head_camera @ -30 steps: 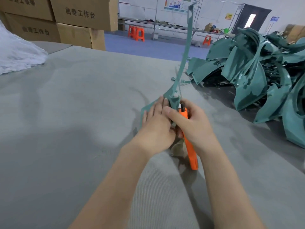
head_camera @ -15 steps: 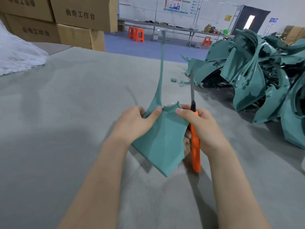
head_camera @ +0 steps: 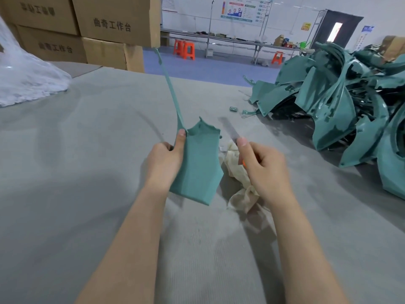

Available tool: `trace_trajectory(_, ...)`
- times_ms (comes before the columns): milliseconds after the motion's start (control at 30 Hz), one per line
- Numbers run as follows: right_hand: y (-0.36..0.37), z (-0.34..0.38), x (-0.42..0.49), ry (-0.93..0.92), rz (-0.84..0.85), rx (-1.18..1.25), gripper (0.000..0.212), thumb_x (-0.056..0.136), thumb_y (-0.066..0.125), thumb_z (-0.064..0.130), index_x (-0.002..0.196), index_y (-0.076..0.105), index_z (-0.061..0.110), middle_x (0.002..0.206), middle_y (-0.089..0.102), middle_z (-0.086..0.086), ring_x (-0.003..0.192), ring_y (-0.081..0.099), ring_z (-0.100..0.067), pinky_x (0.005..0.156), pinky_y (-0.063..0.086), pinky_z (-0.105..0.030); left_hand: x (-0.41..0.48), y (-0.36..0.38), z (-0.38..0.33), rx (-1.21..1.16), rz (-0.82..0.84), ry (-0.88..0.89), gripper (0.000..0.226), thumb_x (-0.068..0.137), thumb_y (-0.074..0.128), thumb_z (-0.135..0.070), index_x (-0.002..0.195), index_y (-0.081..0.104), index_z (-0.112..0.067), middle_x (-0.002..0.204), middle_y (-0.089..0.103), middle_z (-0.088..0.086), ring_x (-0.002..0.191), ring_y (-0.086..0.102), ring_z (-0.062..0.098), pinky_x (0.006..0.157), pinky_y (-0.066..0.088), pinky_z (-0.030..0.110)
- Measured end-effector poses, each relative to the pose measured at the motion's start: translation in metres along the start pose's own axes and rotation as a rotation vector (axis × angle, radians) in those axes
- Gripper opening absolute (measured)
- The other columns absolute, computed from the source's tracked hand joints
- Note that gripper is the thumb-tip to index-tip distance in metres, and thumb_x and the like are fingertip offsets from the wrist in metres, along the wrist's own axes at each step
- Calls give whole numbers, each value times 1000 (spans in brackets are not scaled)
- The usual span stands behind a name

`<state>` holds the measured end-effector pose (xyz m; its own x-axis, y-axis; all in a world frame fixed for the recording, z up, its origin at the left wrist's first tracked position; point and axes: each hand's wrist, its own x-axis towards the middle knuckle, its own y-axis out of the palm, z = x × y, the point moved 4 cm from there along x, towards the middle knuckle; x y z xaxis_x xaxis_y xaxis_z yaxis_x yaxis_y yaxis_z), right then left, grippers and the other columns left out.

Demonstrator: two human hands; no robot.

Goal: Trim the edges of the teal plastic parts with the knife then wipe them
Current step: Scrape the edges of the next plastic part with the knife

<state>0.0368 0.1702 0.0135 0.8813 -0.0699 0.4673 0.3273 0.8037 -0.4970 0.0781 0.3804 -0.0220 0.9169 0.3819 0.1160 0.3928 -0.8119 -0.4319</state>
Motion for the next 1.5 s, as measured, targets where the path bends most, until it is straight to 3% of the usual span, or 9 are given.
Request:
trace_trajectory(167,0,4,-2,-66,-23,-19,59,86,45,67,55,39,16,41,40,13,43,34,-7,46,28,-16,-1,5,-1,-24,61,-4,56,87,41,-68,61,34,-19,59,43,1,60,44,26,61,32,33)
trace_trajectory(433,1,3,-2,-135,-54,-55,54,93,53,54,51,33,25,42,40,15,43,36,-6,46,28,-15,-3,11,3,-169,175,-62,55,83,49,-69,77,51,-15,72,56,8,64,53,21,64,37,30)
trace_trajectory(500,3,2,-2,-143,-54,-57,54,92,52,55,53,37,22,44,38,9,44,33,-8,46,25,-17,-3,12,4,-195,195,-82,55,82,50,-70,78,53,-15,73,57,9,65,55,21,65,38,30)
trace_trajectory(600,6,3,-2,-160,-37,-76,58,91,48,59,60,45,9,52,39,-7,50,36,-21,51,29,-31,-2,12,5,-222,204,-97,54,82,51,-69,81,54,-15,75,57,10,67,56,20,65,39,31)
trace_trajectory(700,7,7,-3,-177,-3,-76,61,90,46,58,62,48,3,55,43,-14,53,40,-27,52,33,-34,-2,10,5,-208,188,-98,53,83,51,-68,80,52,-15,75,54,9,66,52,19,65,37,30)
trace_trajectory(1233,12,12,-6,-181,158,-26,70,86,41,64,64,47,-2,61,48,-22,55,40,-28,53,32,-36,0,5,5,-230,153,-124,55,83,53,-67,83,59,-12,80,62,14,70,58,23,66,41,31)
trace_trajectory(1367,14,13,-8,-175,197,17,67,93,45,59,62,46,-1,56,42,-15,52,34,-18,54,28,-30,-1,3,5,-246,141,-136,62,82,54,-66,87,65,-5,91,71,21,77,66,30,66,44,31)
trace_trajectory(1500,16,14,-10,-182,218,41,54,91,48,51,56,41,10,49,31,6,48,30,-7,50,24,-20,-1,0,5,-266,139,-140,57,82,55,-66,83,59,-10,78,62,12,69,58,22,65,42,32)
